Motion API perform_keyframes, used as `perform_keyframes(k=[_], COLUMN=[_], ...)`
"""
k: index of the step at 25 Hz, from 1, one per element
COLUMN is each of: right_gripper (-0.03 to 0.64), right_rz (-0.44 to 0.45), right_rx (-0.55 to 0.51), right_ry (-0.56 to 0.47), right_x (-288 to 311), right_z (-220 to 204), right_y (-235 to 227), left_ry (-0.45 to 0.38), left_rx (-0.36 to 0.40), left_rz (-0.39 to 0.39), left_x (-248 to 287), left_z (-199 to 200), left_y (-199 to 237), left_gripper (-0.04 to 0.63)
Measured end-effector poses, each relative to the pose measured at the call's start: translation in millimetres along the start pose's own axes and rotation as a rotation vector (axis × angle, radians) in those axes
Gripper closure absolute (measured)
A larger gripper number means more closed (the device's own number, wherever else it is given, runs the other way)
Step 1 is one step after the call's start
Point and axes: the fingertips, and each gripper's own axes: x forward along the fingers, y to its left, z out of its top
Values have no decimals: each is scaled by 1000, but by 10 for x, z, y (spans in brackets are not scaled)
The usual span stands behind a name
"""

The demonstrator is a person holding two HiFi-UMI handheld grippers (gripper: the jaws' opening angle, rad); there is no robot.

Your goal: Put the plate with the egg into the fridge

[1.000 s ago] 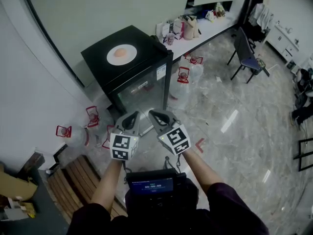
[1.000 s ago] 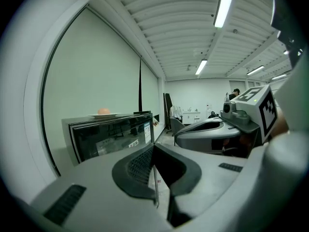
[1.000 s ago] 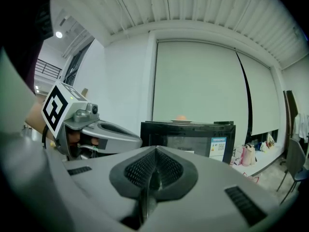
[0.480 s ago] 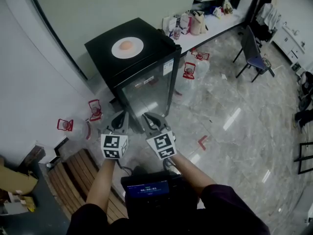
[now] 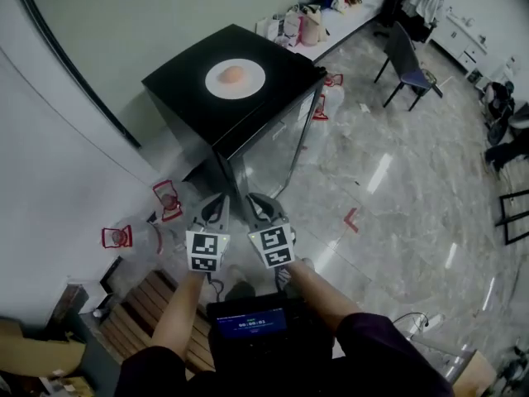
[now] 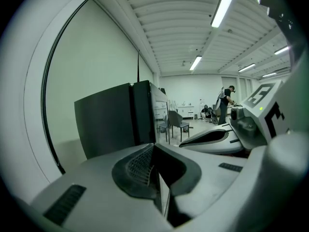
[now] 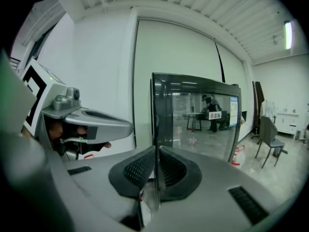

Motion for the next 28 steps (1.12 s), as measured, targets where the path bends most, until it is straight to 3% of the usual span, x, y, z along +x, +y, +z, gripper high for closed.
perform_keyframes(k=[4, 9, 21, 24, 28], right_gripper=[599, 540, 535, 532, 528], right_rz=[-142, -262, -542, -588, -586], right_rx=[20, 55, 66, 73, 89], right_ry=[24, 83, 127, 108, 108], right_x=[122, 254, 664, 676, 675], right_z=[-52, -225, -429, -437, -455], right_y=[28, 76, -73, -120, -130], left_ry=[-8, -3, 12, 9, 11], left_rx=[-1, 27, -14, -15, -12], left_rz=[-78, -153, -180, -199, -218], left_x=[2, 15, 74, 119, 209], left_z=[-78, -239, -430, -450, -468], left_y=[135, 192, 587, 598, 620], left_gripper=[586, 586, 586, 586, 586])
